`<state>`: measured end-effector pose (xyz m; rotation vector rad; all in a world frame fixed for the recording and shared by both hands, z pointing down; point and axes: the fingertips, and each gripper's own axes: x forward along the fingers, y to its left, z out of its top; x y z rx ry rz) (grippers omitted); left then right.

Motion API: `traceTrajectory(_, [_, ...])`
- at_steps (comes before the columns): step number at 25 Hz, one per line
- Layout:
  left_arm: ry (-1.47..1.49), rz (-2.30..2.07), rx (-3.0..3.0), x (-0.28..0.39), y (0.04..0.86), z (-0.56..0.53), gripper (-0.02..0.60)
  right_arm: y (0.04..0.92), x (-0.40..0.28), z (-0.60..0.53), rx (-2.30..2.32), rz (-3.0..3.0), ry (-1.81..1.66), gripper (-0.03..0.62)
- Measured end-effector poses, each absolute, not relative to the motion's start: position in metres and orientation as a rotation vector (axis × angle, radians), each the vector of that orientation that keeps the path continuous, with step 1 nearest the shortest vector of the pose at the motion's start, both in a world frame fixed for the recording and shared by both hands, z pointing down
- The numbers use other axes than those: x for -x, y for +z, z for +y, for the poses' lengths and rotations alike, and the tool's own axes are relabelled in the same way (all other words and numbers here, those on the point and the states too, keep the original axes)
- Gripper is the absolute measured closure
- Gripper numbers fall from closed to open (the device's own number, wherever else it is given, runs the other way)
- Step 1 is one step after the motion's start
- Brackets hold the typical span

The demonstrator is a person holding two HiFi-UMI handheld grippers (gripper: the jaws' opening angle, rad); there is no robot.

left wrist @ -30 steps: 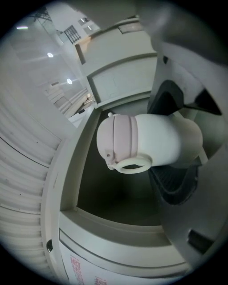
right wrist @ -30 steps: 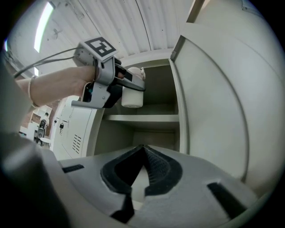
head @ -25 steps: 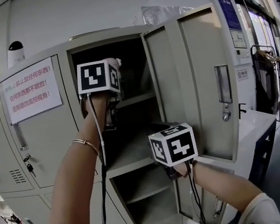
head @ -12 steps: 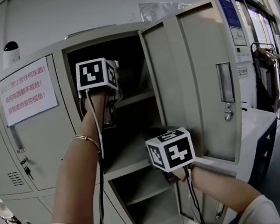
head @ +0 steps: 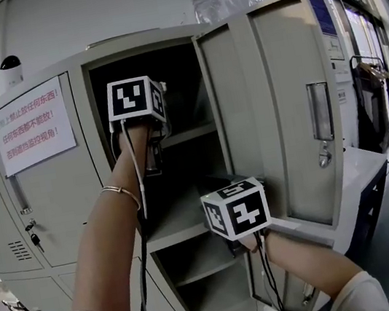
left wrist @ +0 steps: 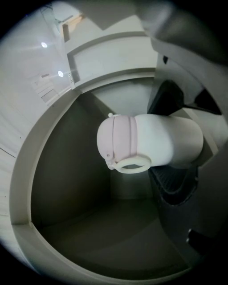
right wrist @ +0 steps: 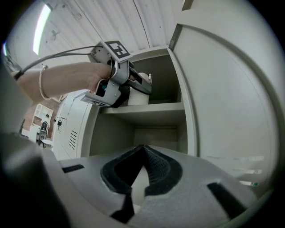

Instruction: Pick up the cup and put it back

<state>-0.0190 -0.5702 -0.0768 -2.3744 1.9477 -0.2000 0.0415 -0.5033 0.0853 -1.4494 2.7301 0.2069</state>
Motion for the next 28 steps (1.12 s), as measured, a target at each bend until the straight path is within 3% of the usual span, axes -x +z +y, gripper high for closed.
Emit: traceTrajectory(28, [-0.066,2.004,2.336,0.031,-0.086,-0.559,0.242,0.086,-0.051,-0.505,1.459,2.697,0.141,0.602])
